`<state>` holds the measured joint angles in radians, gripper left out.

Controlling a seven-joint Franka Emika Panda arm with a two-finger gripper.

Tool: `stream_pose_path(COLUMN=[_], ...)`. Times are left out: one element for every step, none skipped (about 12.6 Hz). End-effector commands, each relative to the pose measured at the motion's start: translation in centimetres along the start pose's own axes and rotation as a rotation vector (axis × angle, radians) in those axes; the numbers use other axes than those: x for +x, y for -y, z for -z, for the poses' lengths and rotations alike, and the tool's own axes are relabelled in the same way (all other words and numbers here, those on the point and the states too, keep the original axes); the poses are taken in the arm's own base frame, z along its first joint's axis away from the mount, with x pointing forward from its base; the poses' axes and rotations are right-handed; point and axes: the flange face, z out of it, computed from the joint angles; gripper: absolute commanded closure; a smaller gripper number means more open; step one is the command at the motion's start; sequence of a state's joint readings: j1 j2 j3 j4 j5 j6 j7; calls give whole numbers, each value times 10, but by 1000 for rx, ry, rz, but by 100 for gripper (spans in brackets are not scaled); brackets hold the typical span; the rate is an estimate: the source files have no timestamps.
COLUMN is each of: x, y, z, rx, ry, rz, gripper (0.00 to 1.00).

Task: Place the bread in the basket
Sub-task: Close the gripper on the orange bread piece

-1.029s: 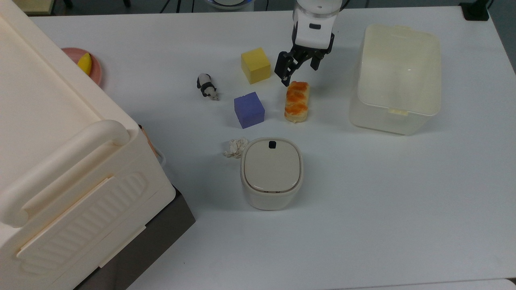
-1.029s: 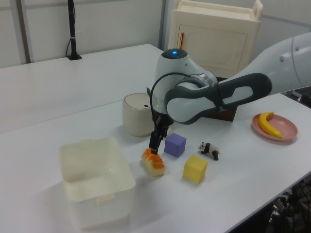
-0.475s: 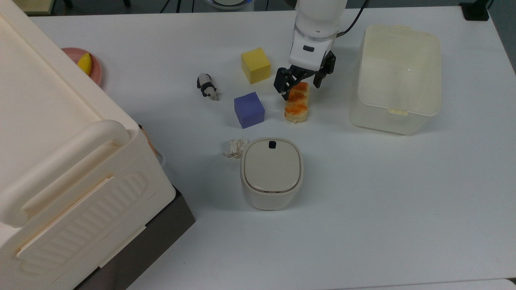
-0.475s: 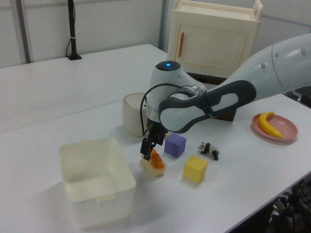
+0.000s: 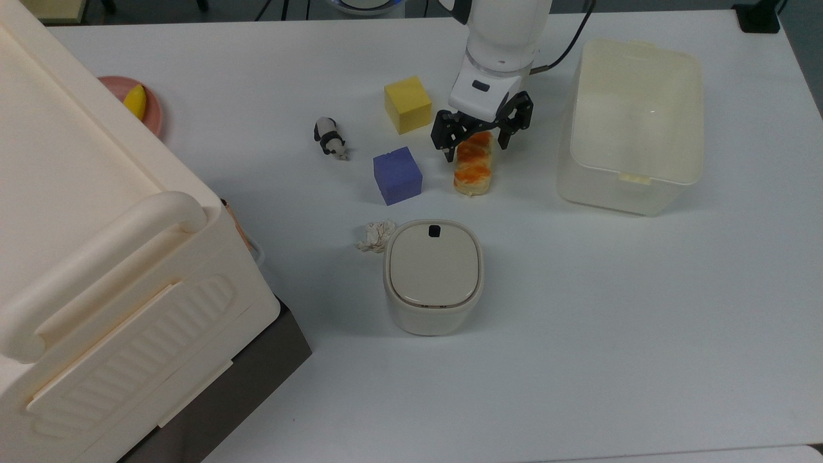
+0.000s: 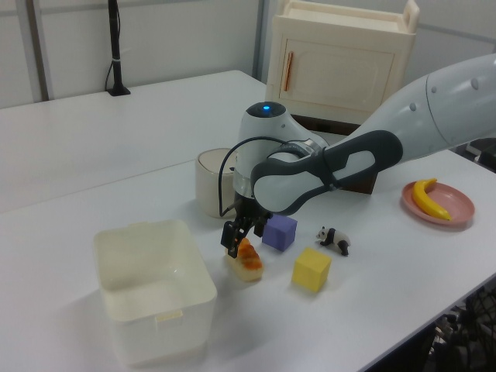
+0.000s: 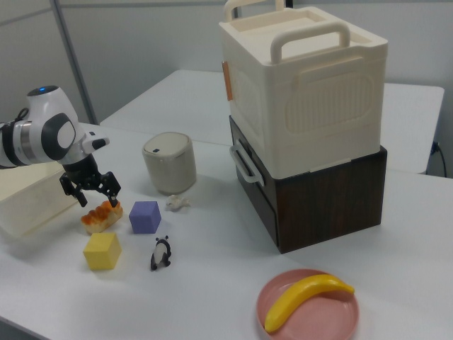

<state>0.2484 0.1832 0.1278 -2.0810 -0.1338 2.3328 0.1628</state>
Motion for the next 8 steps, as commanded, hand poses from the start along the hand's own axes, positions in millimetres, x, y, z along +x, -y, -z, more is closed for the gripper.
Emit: stream_pose_path(x=[2, 1, 1, 2, 2, 2, 2, 1], y=[-6, -5, -6, -5, -5, -5, -4, -3], z=[-9, -13, -15, -18, -18, -19, -18, -18], rx=[-1, -1, -1, 1, 1, 1, 1, 1], ry=[5, 12, 14, 19, 19, 20, 20, 20], rz=[-155, -170, -185, -192, -197, -197, -197, -194], gripper=[0, 0, 0, 0, 0, 0, 0, 0])
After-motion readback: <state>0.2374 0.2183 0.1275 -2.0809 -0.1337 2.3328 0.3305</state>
